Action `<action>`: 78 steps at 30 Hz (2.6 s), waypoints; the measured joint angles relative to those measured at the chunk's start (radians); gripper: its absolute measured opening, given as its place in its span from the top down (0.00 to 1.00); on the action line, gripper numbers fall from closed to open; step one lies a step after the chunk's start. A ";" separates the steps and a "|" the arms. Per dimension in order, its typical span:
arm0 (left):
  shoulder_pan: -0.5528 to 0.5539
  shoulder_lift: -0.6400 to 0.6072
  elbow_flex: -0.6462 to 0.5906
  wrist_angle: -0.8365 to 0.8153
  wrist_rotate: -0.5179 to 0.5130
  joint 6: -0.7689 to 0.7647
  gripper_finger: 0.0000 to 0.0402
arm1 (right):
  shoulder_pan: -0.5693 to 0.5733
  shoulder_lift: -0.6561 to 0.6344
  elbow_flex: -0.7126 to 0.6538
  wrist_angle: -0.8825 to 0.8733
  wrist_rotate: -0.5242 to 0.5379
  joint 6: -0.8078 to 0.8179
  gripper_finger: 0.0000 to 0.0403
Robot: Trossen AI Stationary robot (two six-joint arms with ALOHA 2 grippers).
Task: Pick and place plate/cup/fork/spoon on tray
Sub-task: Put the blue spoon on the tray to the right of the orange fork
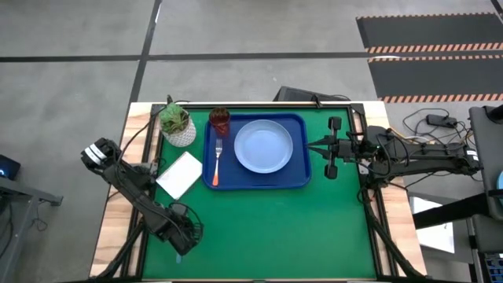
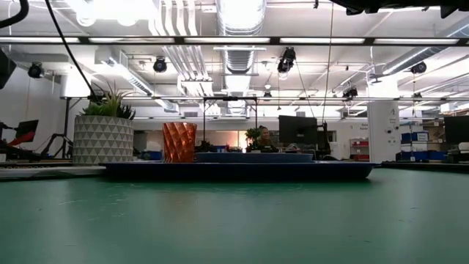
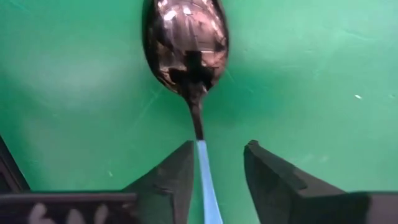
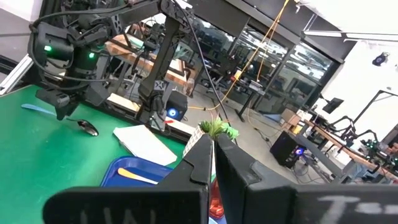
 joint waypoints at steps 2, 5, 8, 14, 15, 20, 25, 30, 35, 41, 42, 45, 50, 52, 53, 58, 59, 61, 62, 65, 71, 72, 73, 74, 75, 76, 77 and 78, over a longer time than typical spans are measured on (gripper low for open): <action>0.000 0.000 -0.016 -0.003 0.000 -0.001 0.65 | 0.000 0.000 0.000 0.000 0.000 0.000 0.98; 0.000 0.000 -0.046 0.005 0.000 -0.004 0.61 | 0.000 0.000 0.000 0.000 0.000 0.000 0.98; 0.000 0.002 -0.074 0.011 -0.001 -0.026 0.60 | 0.000 0.000 0.000 0.000 0.000 0.000 0.98; 0.000 0.035 -0.085 0.018 -0.003 -0.020 0.63 | 0.000 0.000 0.000 -0.001 0.000 -0.001 0.98; 0.000 0.040 -0.085 0.018 -0.003 -0.020 0.65 | 0.000 0.000 0.000 -0.001 0.000 -0.001 0.98; 0.000 0.042 -0.084 0.018 0.007 -0.001 0.79 | 0.000 0.000 0.000 -0.001 0.000 0.000 0.98; -0.001 0.034 -0.082 0.004 0.014 -0.002 0.97 | 0.000 0.000 0.000 -0.001 0.000 0.000 0.98; -0.001 0.024 -0.066 -0.004 -0.009 -0.001 0.98 | 0.000 0.000 0.000 -0.001 0.000 0.000 0.98; 0.001 -0.018 -0.004 -0.007 -0.140 0.070 0.99 | 0.000 0.000 0.000 -0.001 0.000 0.000 0.98; 0.017 -0.079 0.132 0.065 -0.709 0.496 0.99 | 0.000 0.009 0.000 0.000 -0.049 -0.002 0.98; 0.024 -0.087 0.147 0.109 -0.803 0.614 0.99 | 0.000 0.015 0.000 0.001 -0.066 -0.005 0.98; 0.061 -0.110 0.156 0.370 -0.961 1.083 0.99 | 0.000 0.034 0.000 0.013 -0.137 -0.008 0.98; 0.162 -0.106 0.093 1.079 -0.600 1.981 0.99 | 0.001 0.080 0.000 0.069 -0.221 -0.009 0.98; 0.201 -0.099 0.062 1.285 -0.306 2.240 0.99 | 0.000 0.100 0.000 0.095 -0.222 -0.002 0.98; 0.219 -0.098 0.046 1.339 -0.180 2.324 0.99 | 0.000 0.111 0.000 0.104 -0.222 0.004 0.98; 0.308 -0.103 -0.016 1.400 -0.035 2.434 0.99 | 0.000 0.175 0.000 0.187 -0.267 0.037 0.98; 0.327 -0.103 -0.022 1.405 -0.038 2.434 0.99 | 0.000 0.191 0.000 0.211 -0.301 0.040 0.98; 0.360 -0.106 -0.035 1.408 -0.037 2.427 0.99 | 0.001 0.226 -0.001 0.273 -0.374 0.044 0.98; 0.374 -0.106 -0.042 1.408 -0.033 2.419 0.99 | 0.001 0.246 -0.001 0.310 -0.413 0.052 0.98; 0.414 -0.106 -0.064 1.414 0.017 2.407 1.00 | 0.001 0.308 -0.001 0.441 -0.522 0.123 0.98; 0.472 -0.101 -0.123 1.558 0.052 2.374 1.00 | 0.001 0.437 0.053 0.541 -0.670 0.219 0.90; 0.479 -0.101 -0.138 1.595 0.052 2.358 1.00 | 0.006 0.464 0.069 0.541 -0.680 0.219 0.87; 0.484 -0.101 -0.150 1.627 0.052 2.355 1.00 | 0.011 0.491 0.085 0.542 -0.684 0.215 0.84; 0.485 -0.101 -0.161 1.660 0.051 2.354 1.00 | 0.017 0.520 0.102 0.542 -0.684 0.205 0.80; 0.485 -0.101 -0.173 1.690 0.051 2.355 1.00 | 0.024 0.550 0.122 0.545 -0.684 0.201 0.77; 0.485 -0.101 -0.183 1.709 0.053 2.355 1.00 | 0.031 0.581 0.141 0.555 -0.685 0.196 0.74; 0.486 -0.101 -0.194 1.720 0.055 2.354 1.00 | 0.035 0.609 0.158 0.569 -0.685 0.193 0.71; 0.486 -0.101 -0.205 1.718 0.060 2.354 1.00 | 0.038 0.638 0.176 0.587 -0.687 0.193 0.68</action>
